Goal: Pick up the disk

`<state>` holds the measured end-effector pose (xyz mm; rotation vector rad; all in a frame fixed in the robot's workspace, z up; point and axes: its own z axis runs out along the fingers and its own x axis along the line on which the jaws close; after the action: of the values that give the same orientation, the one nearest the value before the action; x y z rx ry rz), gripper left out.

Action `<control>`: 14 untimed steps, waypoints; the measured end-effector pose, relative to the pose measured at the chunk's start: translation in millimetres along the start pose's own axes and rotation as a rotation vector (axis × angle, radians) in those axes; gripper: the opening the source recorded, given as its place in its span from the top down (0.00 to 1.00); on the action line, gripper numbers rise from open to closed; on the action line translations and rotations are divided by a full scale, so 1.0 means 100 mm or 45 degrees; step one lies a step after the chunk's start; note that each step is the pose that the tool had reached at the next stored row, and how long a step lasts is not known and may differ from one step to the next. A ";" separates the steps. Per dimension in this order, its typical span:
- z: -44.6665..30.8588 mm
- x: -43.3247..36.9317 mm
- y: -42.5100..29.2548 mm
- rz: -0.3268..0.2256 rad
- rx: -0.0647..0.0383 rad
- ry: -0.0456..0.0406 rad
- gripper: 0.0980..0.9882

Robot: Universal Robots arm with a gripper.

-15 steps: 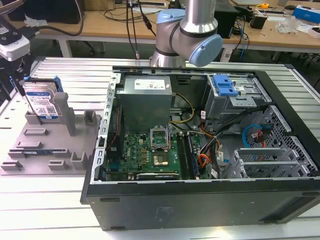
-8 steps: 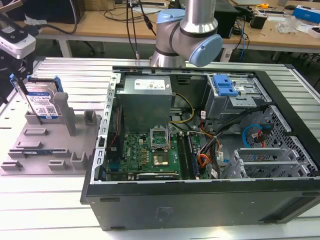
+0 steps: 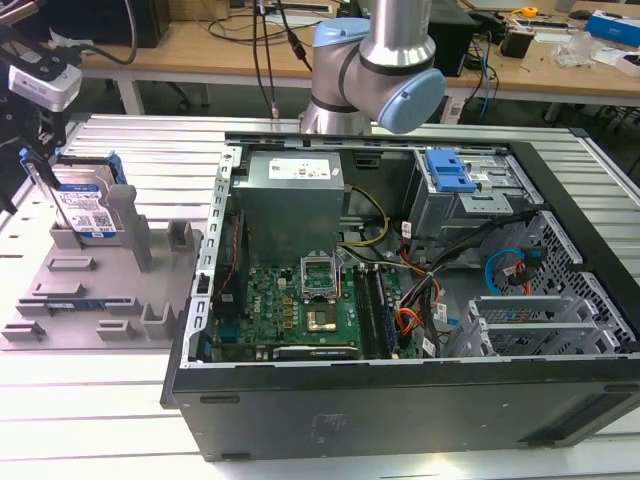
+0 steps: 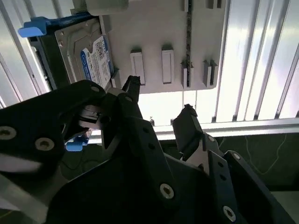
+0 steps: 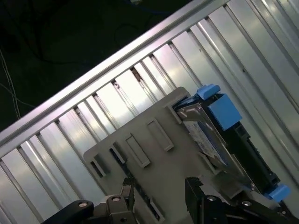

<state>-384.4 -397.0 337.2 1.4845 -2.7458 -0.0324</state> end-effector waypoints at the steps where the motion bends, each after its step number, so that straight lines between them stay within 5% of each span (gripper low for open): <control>1: 0.000 0.000 0.000 -0.020 0.002 0.001 0.48; 7: 0.016 0.000 -0.001 -0.162 0.022 -0.001 0.48; 14: 0.036 0.000 -0.001 -0.412 0.036 0.024 0.48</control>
<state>-384.4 -397.0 333.7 1.9082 -2.4711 0.0150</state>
